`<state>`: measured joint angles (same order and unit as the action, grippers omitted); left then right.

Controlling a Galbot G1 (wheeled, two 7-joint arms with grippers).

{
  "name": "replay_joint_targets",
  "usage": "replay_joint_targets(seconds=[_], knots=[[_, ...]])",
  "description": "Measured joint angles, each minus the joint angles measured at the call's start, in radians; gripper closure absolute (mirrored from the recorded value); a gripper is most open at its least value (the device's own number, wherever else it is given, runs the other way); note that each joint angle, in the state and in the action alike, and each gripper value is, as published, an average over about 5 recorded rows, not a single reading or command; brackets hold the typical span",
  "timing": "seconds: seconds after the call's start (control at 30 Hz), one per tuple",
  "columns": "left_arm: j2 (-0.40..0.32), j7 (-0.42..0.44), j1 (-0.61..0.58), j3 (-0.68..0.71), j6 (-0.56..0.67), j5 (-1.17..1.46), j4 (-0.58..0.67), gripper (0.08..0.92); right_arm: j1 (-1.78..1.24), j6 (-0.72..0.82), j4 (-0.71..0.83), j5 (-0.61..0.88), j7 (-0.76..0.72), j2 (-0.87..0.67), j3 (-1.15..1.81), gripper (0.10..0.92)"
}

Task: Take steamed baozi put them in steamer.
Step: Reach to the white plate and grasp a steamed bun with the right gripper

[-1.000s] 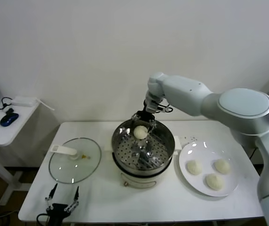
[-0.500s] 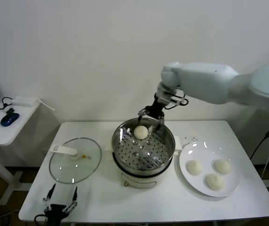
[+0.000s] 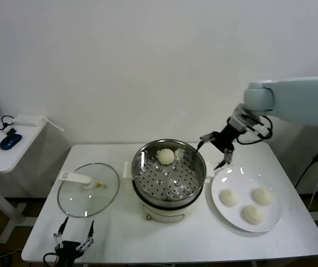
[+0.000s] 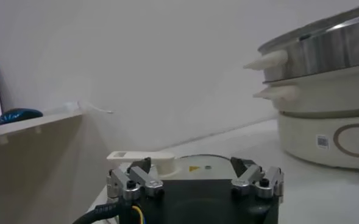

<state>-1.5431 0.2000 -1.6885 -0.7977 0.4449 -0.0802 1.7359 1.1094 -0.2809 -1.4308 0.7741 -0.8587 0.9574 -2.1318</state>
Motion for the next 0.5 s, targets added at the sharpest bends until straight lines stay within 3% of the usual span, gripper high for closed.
replay_joint_targets(seconds=[0.23, 0.5], knots=[[0.003, 0.0, -0.002, -0.003, 0.002, 0.0, -0.002, 0.177, -0.042, 0.281, -0.03, 0.0, -0.021, -0.054, 0.012, 0.203], [0.006, 0.001, -0.006, -0.015, 0.004, -0.005, -0.007, 0.177, -0.163, 0.452, -0.008, -0.055, -0.014, -0.088, 0.088, 0.203]])
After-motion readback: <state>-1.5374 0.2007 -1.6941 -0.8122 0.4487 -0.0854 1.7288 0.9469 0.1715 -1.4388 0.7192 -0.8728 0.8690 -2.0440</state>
